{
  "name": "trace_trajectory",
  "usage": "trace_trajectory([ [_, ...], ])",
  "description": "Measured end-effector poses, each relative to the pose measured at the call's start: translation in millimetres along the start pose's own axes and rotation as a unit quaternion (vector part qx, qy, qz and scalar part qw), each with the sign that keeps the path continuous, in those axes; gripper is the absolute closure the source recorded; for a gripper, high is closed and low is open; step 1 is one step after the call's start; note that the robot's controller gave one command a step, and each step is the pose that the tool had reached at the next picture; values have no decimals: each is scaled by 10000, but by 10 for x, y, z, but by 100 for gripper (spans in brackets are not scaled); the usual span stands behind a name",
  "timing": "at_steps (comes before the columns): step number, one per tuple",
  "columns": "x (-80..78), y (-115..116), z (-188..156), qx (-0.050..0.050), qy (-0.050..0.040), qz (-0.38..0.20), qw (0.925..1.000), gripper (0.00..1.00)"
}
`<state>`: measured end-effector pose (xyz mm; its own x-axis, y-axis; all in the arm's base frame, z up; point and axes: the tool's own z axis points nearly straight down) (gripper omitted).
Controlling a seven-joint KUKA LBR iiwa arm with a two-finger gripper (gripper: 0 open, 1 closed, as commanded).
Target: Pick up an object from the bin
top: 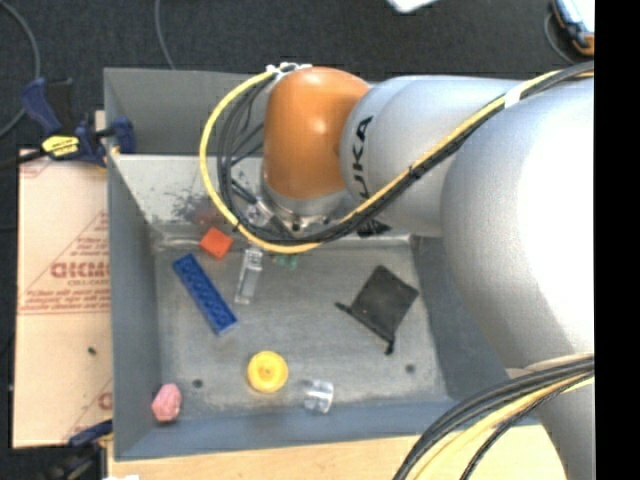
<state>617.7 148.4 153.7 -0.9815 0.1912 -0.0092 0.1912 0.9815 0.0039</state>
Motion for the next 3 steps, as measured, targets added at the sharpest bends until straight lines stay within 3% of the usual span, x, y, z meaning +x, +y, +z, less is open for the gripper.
trace_trajectory([
  [1, 380, 609, 550, 10, 64, 943, 9955, 0],
  [2, -63, 278, 800, -30, -48, 1498, 9887, 0],
  [3, 438, 699, 833, 21, 65, 2062, 9785, 100],
])
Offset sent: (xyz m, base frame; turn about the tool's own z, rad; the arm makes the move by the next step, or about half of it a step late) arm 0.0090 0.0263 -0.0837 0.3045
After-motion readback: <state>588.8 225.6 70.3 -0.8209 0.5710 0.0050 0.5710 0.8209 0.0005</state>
